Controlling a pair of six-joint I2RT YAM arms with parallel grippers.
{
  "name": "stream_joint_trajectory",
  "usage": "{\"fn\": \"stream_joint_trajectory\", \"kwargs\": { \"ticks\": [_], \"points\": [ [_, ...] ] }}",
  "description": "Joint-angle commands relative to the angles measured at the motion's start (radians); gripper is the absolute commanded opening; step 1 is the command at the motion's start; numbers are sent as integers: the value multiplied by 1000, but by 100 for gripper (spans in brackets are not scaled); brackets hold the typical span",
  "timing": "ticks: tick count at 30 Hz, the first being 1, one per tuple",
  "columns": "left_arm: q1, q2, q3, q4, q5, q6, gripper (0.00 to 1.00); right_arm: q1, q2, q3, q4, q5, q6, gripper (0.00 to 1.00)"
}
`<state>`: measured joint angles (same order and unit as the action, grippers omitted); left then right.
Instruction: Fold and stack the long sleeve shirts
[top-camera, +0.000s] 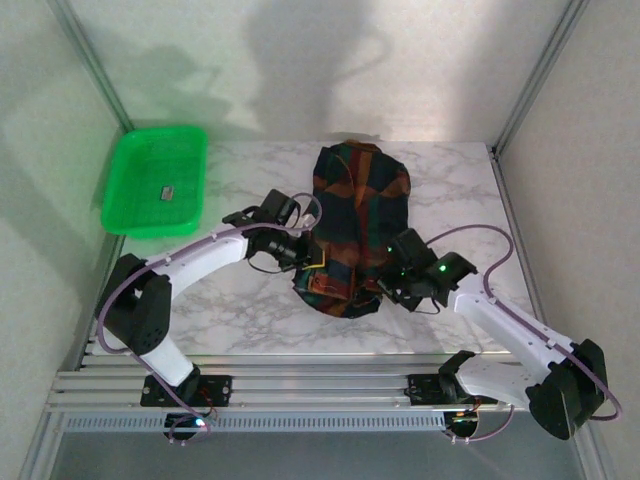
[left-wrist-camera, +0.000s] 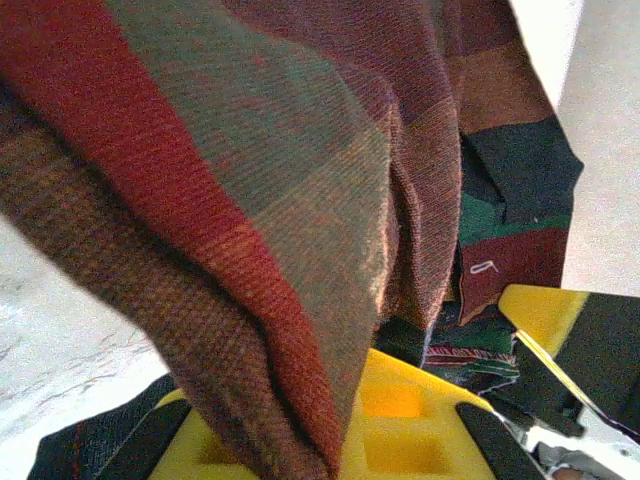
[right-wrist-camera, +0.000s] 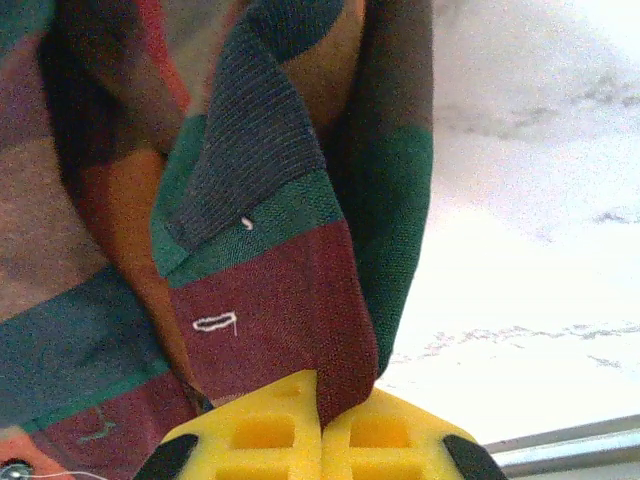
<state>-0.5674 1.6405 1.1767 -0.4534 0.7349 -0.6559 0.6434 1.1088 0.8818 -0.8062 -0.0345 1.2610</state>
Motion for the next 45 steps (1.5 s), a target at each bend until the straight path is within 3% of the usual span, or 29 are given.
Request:
{"fn": "stream_joint_trajectory", "kwargs": {
  "ticks": [1, 17, 25, 30, 37, 40, 45],
  "points": [
    [32, 21, 39, 49, 82, -49, 0, -53, 24, 71, -39, -35, -74, 0],
    [137, 126, 106, 187, 211, -141, 0, -252, 236, 321, -21, -160, -264, 0],
    [188, 135, 61, 235, 240, -164, 0, -320, 336, 425, -20, -187, -328, 0],
    [192, 107, -34, 261, 250, -170, 0, -328, 347, 395, 5, -231, -333, 0],
    [175, -6, -233, 211, 213, -110, 0, -231, 223, 224, 16, -239, -277, 0],
    [155, -42, -305, 150, 169, -47, 0, -144, 150, 114, 34, -215, -204, 0],
    [121, -125, -434, 151, 149, -58, 0, 51, 66, -38, 98, -164, -30, 0]
  ]
}}
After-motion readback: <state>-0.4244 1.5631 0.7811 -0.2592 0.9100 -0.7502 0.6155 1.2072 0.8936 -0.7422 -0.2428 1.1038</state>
